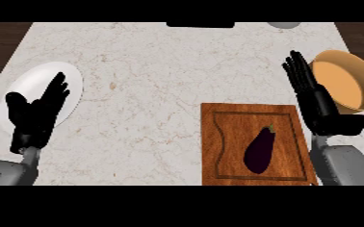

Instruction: Pick the eggplant from the cutting board and place it in the pot

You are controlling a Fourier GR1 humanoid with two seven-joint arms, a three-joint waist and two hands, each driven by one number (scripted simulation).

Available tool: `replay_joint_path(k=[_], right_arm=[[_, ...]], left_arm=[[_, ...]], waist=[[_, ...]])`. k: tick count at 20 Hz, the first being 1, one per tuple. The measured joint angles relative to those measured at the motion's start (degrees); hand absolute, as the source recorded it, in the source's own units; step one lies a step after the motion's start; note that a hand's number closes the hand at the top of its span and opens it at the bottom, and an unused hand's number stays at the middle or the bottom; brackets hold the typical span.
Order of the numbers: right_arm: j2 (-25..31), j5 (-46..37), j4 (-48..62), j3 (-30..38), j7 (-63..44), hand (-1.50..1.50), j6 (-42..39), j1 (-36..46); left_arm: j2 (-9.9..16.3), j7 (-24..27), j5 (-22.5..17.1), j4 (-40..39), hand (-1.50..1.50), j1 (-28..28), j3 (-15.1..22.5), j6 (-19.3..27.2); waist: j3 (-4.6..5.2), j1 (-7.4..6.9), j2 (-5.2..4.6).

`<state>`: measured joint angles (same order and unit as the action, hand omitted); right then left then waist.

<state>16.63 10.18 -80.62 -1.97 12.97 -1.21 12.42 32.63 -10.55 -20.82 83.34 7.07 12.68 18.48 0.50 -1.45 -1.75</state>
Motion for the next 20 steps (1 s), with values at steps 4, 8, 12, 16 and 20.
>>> replay_joint_path(k=[4, 8, 12, 16, 20], right_arm=[[5.7, 6.8, 2.7, 4.0, -1.3, 1.5, -10.3, 1.6], [15.7, 4.3, 4.0, 5.6, -2.7, -1.5, -16.0, 2.4], [20.9, -2.7, 9.2, 7.2, 6.2, -1.5, -16.3, -2.4], [24.0, -6.9, 10.7, 8.0, 18.0, -1.5, -18.8, -6.1], [25.7, -12.1, 8.8, 6.7, 20.2, -1.5, -18.6, -7.4]], left_arm=[[-1.6, 3.8, -0.4, 1.1, 0.0, 1.6, -2.3, 0.0], [-3.5, 7.2, -1.0, 3.8, 0.0, 5.5, -4.1, 0.7], [-5.9, 9.7, -1.4, 5.6, 0.0, 6.9, -4.5, 0.8], [-7.5, 11.4, -0.9, 4.6, 0.0, 7.6, -5.2, 0.3], [-8.6, 12.3, -0.6, 4.8, 0.0, 7.2, -5.8, -1.0]], waist=[[-0.32, 0.91, 1.08], [-0.11, 1.92, 1.54], [-0.42, 1.88, 1.51], [-0.52, 1.9, 1.62], [-0.51, 1.68, 1.72]])
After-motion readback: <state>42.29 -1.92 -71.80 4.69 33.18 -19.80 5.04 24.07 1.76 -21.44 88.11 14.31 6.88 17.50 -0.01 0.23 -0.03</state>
